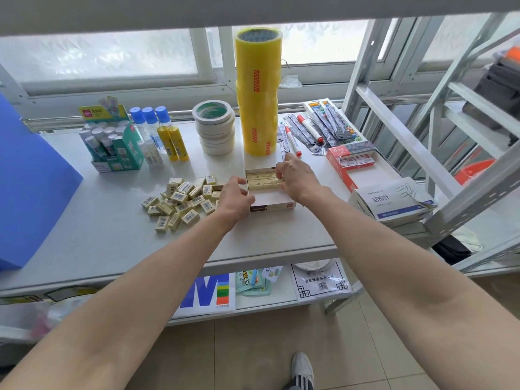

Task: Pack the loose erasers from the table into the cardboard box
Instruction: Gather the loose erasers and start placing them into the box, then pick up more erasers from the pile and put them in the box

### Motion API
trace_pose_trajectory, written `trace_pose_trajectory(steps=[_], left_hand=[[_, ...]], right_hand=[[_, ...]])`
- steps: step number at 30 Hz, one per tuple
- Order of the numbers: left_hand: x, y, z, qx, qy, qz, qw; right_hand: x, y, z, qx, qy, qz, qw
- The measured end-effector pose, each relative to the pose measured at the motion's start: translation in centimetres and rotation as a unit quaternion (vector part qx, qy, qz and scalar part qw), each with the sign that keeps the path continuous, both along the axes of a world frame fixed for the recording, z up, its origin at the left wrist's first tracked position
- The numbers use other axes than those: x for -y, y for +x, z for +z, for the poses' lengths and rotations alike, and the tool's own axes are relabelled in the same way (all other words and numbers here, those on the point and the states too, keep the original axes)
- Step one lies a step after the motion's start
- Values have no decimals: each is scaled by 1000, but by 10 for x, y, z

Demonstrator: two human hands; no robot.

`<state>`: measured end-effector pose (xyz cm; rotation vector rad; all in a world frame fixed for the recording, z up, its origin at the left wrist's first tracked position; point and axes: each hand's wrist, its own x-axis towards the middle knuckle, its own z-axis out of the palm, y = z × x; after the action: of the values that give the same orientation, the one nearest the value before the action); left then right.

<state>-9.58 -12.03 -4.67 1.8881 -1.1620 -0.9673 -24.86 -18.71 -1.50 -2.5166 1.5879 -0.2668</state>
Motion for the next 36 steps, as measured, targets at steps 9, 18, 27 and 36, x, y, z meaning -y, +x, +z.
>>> trace_pose_trajectory(steps=[9,18,27,36], left_hand=[[2,0,-3,-4,0,-5,1000],[-1,0,-1,10,2,-17,1000],[-14,5,9,-24,-23,-14,999],[-77,101,7,257,-129,117,950]], right_hand=[[1,0,-5,0,-23,16,1000],[-2,2,-13,4,-31,-3,1000],[-8,14,1,22,-29,-24,999],[-77,89,9,76,60,110,989]])
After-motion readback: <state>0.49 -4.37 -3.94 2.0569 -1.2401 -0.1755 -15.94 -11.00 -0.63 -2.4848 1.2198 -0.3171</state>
